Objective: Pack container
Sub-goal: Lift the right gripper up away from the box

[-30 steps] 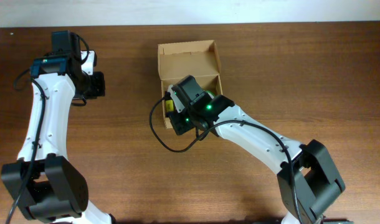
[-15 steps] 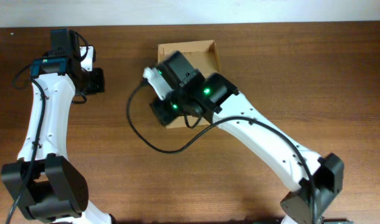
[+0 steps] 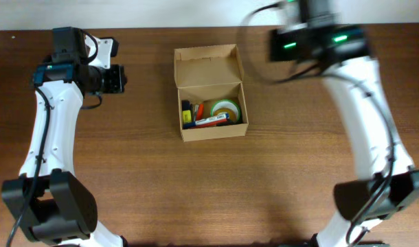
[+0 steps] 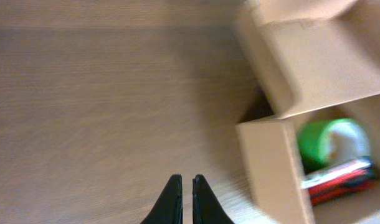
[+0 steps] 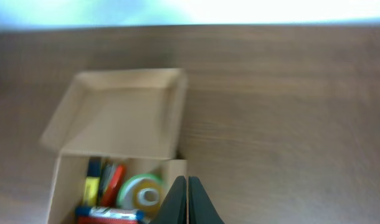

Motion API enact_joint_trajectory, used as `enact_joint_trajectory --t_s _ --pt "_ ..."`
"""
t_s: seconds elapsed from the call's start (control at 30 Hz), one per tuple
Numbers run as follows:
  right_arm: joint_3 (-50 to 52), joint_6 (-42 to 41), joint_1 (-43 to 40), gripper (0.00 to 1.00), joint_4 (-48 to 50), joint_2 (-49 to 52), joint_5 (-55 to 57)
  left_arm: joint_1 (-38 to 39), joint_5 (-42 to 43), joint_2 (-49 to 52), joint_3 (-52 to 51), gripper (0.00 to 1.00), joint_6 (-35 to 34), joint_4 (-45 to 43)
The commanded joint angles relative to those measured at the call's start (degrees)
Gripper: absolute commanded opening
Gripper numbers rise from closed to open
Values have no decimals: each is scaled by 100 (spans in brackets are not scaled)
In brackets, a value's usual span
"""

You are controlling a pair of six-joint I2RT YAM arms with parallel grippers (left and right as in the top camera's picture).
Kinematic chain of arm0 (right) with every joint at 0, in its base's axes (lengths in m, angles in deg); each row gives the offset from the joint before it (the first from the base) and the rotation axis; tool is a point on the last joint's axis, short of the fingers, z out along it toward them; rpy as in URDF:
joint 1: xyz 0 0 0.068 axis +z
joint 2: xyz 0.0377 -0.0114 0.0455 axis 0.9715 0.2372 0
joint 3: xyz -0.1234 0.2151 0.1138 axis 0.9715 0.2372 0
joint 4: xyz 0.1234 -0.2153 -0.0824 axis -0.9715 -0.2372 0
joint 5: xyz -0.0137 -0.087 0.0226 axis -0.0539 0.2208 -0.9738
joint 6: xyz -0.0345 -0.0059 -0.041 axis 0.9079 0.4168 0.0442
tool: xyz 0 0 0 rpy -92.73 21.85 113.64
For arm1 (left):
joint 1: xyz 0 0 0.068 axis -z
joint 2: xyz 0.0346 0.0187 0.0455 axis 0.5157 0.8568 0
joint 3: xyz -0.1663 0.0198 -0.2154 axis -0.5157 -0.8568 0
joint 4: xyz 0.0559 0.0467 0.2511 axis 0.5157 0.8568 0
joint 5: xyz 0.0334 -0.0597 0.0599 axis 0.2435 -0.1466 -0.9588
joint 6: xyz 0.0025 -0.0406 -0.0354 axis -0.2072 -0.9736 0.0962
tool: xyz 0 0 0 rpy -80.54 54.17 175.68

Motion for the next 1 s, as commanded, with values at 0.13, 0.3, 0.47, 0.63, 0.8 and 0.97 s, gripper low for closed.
enact_joint_trajectory --t_s 0.13,0.3,0.47,0.63,0.8,0.97 --pt "-109 -319 -1641 4 -278 798 -2503 -11 1637 1113 348 2 -737 -553" --pt "-109 -269 -1902 4 -273 1585 -3504 -11 2559 2046 699 2 -1266 -883" --pt "-109 -271 -1860 4 -236 2426 -4258 -11 3215 2844 1217 2 -1714 -1014" --pt "-109 -273 -1735 3 -236 3056 -4546 -13 3215 3152 1427 2 -2015 -1235" --pt "-107 -258 -1565 4 -140 3432 -4819 -11 3375 3270 1427 2 -2380 -1714" --pt "-109 -229 -1451 4 238 3700 -5702 -11 4138 3679 1427 2 -3034 -2332"
